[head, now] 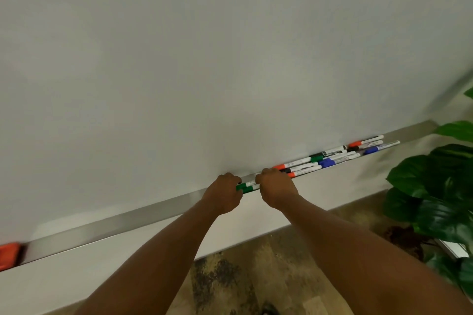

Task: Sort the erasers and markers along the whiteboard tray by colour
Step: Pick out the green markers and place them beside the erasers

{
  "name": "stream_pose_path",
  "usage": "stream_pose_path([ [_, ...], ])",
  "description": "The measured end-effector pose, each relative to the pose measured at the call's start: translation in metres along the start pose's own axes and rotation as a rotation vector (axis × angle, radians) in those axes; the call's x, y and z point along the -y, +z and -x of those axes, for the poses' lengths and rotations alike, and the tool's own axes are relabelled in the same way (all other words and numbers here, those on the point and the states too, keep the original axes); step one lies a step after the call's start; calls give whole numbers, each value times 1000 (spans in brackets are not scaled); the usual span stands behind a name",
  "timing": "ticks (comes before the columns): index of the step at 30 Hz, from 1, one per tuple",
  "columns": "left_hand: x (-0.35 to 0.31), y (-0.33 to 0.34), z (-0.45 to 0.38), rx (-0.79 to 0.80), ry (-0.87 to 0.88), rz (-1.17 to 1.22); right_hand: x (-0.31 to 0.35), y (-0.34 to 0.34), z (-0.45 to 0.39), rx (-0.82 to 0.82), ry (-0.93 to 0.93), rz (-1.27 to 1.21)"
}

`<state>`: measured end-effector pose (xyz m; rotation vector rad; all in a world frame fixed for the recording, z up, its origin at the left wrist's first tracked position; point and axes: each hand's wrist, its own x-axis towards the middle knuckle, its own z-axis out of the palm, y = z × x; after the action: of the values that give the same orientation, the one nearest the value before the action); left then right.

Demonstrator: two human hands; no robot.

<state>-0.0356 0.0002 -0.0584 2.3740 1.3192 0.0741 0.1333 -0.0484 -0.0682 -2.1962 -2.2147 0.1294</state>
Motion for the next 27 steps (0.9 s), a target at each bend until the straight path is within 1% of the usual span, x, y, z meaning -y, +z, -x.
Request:
stream_pose_path([
  [4,-16,10,-15,-14,28,-3,-20,14,8,13,-26,24],
  [8,-21,17,-27,-2,-1,-34,-28,21,10,-7,-60,70],
  [13,-24,21,-35,32,4,-96,-35,22,6,-47,-64,59],
  [17,-25,24,-38,34,4,-134,-37,22,0,-35,-88,52],
  [24,-23,24,-34,63,3,-330,-41,24,-8,2,-125,89],
  [27,-25,21,-33,55,-18,-364,-44,26,-10,-6,-153,100],
])
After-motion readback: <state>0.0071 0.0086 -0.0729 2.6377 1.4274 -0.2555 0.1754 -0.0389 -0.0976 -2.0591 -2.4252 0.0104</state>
